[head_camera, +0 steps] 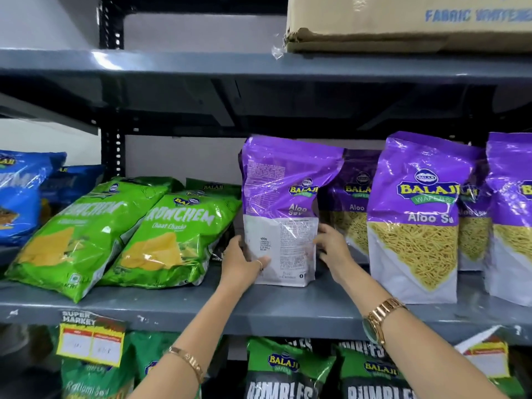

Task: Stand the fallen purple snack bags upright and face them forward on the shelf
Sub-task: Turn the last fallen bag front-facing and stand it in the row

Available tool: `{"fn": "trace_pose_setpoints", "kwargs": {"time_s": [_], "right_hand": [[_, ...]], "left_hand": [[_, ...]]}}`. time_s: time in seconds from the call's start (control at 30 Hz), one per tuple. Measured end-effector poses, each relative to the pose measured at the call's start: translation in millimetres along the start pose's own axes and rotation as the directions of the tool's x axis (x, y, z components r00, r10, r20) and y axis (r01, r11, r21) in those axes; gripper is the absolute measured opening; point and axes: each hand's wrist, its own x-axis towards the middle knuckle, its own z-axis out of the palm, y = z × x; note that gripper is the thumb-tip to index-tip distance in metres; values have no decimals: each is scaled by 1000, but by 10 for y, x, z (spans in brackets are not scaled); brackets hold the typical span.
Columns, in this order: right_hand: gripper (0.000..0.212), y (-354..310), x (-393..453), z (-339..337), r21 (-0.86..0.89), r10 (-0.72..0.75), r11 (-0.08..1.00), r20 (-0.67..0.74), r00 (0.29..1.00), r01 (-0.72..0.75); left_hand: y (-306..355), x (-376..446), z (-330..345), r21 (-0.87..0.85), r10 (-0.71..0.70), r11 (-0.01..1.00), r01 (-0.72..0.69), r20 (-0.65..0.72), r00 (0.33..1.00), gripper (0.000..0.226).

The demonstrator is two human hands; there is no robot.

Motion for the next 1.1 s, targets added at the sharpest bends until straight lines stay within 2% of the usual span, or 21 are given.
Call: {"fn": "trace_pose_setpoints", "kwargs": {"time_s": [0.03,0.1,0.2,0.3,0.4,0.5,0.6,0.7,0.77,0.87,0.97,1.03,1.1], "right_hand": [[30,-28,25,-2,46,5,999,-12,1000,-4],[23,-37,120,1,130,37,991,-59,998,-29],[31,43,235,47,206,156,970,-118,981,-130],[34,124,289,78,164,243,959,-61,968,-231],[29,123,249,84,127,242,962,15,970,-242],[24,86,206,73,130,249,958,72,966,-257],[30,77,152,72,94,266,953,198,943,-288],[26,47,39,103,-25,235,970,355,905,-242],[28,60,25,110,-85,194,981,371,908,-175],[34,87,81,123,-85,155,987,234,960,-138],[31,138,190,118,-76,126,990,120,985,-117],[29,168,224,143,-74,148,988,157,976,-138],[29,183,243,175,-43,209,978,254,944,-205]], "left_hand": [[21,-68,14,-10,-8,1000,8,-76,997,74],[75,-227,81,-148,-60,989,30,-204,977,73],[114,-386,258,-329,-129,944,42,-249,960,66],[138,-403,382,-359,-102,933,23,-202,974,57],[141,-301,396,-341,-88,939,30,-157,984,49],[104,-58,365,-317,-147,943,103,-117,982,42],[116,164,312,-410,-281,874,262,13,960,44],[129,303,213,-546,-288,764,344,189,939,44],[135,302,152,-489,-278,793,364,242,930,49],[113,296,114,-503,-325,773,385,206,923,58],[55,162,62,-558,-342,774,298,27,939,57],[5,-21,7,-591,-318,769,244,-23,948,50],[-18,-164,-29,-580,-234,790,198,14,972,37]]}}
